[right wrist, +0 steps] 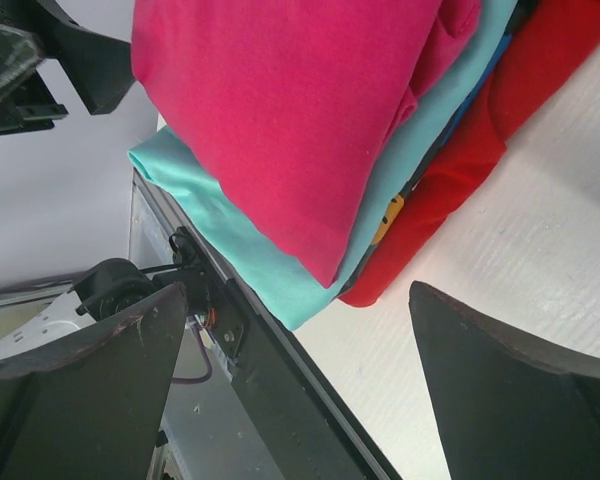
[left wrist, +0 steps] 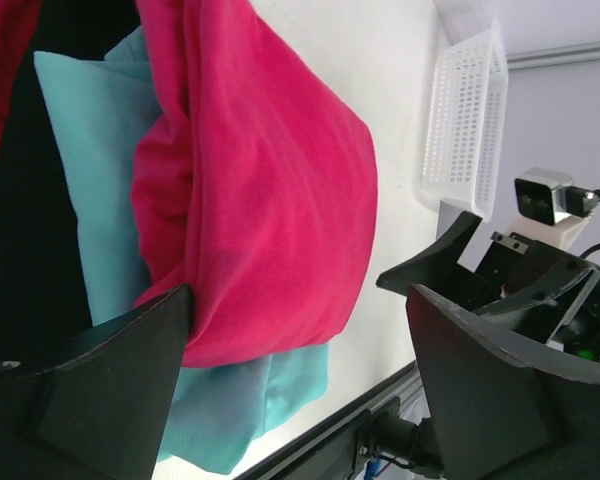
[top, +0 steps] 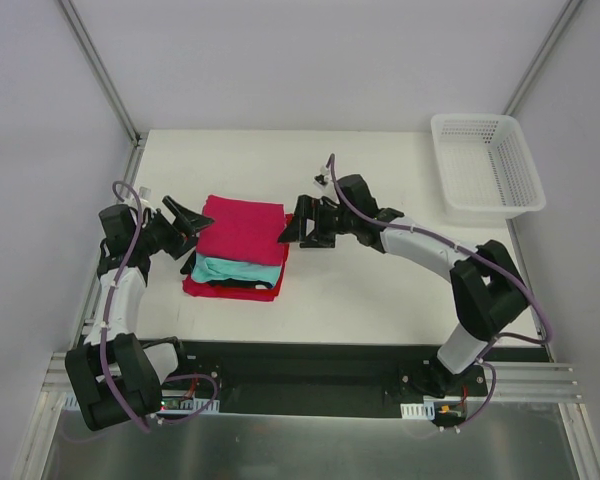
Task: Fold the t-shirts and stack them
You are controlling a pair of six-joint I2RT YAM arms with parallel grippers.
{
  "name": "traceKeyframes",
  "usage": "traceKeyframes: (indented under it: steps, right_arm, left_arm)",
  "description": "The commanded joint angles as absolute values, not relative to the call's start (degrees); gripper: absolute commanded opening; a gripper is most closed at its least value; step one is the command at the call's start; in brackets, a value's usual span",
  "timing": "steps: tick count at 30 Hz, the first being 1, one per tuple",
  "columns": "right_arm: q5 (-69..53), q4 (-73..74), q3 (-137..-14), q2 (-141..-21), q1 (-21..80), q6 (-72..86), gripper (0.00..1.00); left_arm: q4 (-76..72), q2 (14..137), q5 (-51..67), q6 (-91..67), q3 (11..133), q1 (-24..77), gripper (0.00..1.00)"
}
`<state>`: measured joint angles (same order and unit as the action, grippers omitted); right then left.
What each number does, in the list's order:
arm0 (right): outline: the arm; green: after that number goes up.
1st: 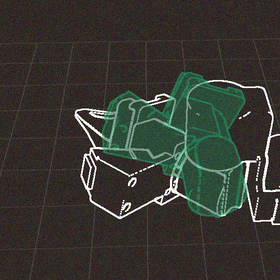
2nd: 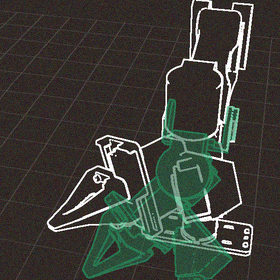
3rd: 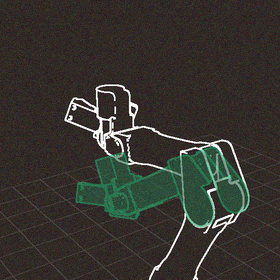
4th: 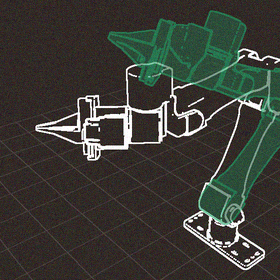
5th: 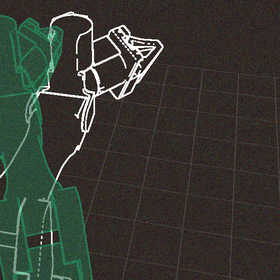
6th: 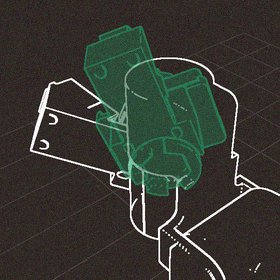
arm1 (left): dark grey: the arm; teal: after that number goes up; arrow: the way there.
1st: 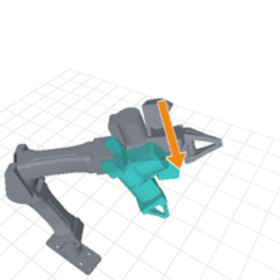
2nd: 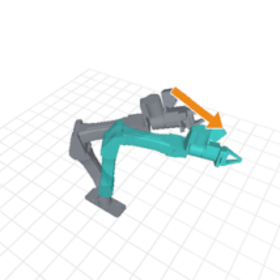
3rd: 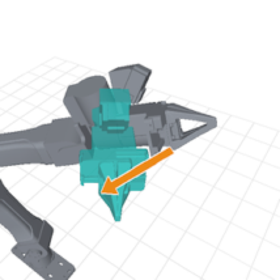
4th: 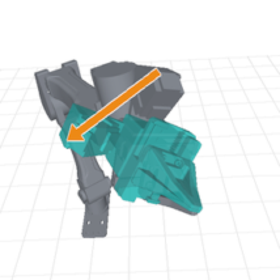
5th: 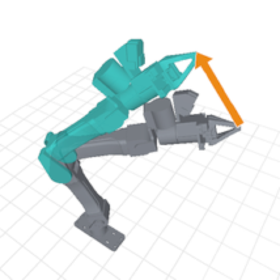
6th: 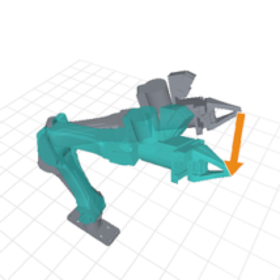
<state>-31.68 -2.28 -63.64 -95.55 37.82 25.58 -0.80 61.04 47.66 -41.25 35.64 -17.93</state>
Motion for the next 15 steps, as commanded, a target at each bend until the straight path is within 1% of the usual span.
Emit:
traceKeyframes:
  steps: [1, 2, 6, 8, 9, 10, 15]
  right_arm:
    - [-30.6, -4.8, -67.7, -96.5, 38.2, 27.2, 0.96]
    - [-30.6, -4.9, -68.9, -97.5, 38.2, 27.4, 0.96]
    - [-31.5, -6.2, -71.0, -99.8, 38.4, 28.4, 0.96]
    - [-31.6, -6.9, -71.0, -100.3, 38.6, 28.9, 0.96]
    - [-31.6, -7.6, -70.6, -100.5, 38.6, 29.3, 0.96]
    - [-31.6, -7.9, -70.3, -100.5, 38.7, 29.4, 0.96]
    - [-31.6, -8.4, -69.3, -100.7, 38.7, 29.4, 0.96]
  left_arm:
    - [2.2, 61.7, 45.8, -40.0, 35.6, -17.5, 0.83]
    - [2.3, 61.9, 45.4, -40.2, 35.5, -17.4, 0.78]
    - [2.4, 62.8, 45.4, -40.3, 35.0, -17.5, 0.67]
    - [2.7, 62.8, 45.4, -40.3, 34.8, -17.4, 0.66]
    - [3.1, 62.9, 45.4, -40.2, 34.7, -17.5, 0.62]
    - [3.4, 62.9, 45.5, -40.2, 34.7, -17.5, 0.61]
    - [5.0, 62.2, 46.1, -40.2, 34.8, -17.5, 0.56]
